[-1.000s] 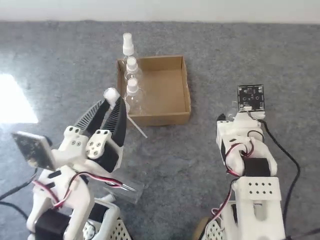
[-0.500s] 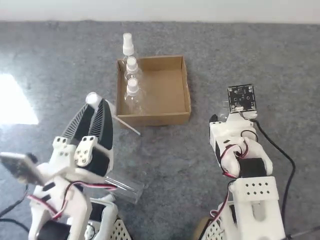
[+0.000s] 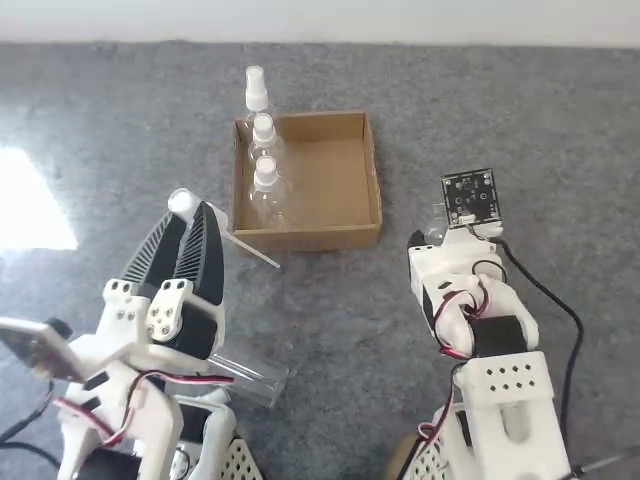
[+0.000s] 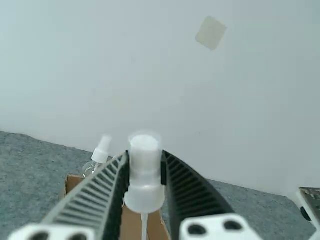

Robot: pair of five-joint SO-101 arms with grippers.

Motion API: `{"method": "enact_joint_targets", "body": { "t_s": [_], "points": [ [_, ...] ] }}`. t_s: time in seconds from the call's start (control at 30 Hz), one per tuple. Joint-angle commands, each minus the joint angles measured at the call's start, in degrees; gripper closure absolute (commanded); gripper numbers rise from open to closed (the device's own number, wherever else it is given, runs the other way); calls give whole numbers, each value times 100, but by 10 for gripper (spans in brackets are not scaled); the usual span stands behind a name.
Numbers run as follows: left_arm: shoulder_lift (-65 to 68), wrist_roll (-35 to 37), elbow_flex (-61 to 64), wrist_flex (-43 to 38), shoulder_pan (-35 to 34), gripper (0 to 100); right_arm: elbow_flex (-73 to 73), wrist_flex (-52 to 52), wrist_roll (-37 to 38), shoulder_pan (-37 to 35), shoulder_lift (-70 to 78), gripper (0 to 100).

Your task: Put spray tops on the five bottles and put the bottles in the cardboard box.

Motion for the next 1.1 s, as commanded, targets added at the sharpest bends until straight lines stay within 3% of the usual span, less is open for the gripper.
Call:
{"method": "enact_joint_targets", "body": {
  "t_s": [0.0, 0.4, 0.63, 0.87, 1.07],
  "points": [
    [-18, 70, 75, -149, -44, 988, -18, 136, 18, -233, -198, 830],
    [-18, 53, 207, -167, -44, 988, -9, 295, 26, -576, -365, 830],
    [-26, 53, 233, -149, -44, 988, 70, 910, 26, -954, -1367, 830],
    [-26, 53, 233, -149, -44, 988, 695, 892, 642, -1499, -2246, 830],
    [-26, 53, 233, -149, -53, 988, 1134, 892, 668, -1613, -3204, 830]
  ]
}}
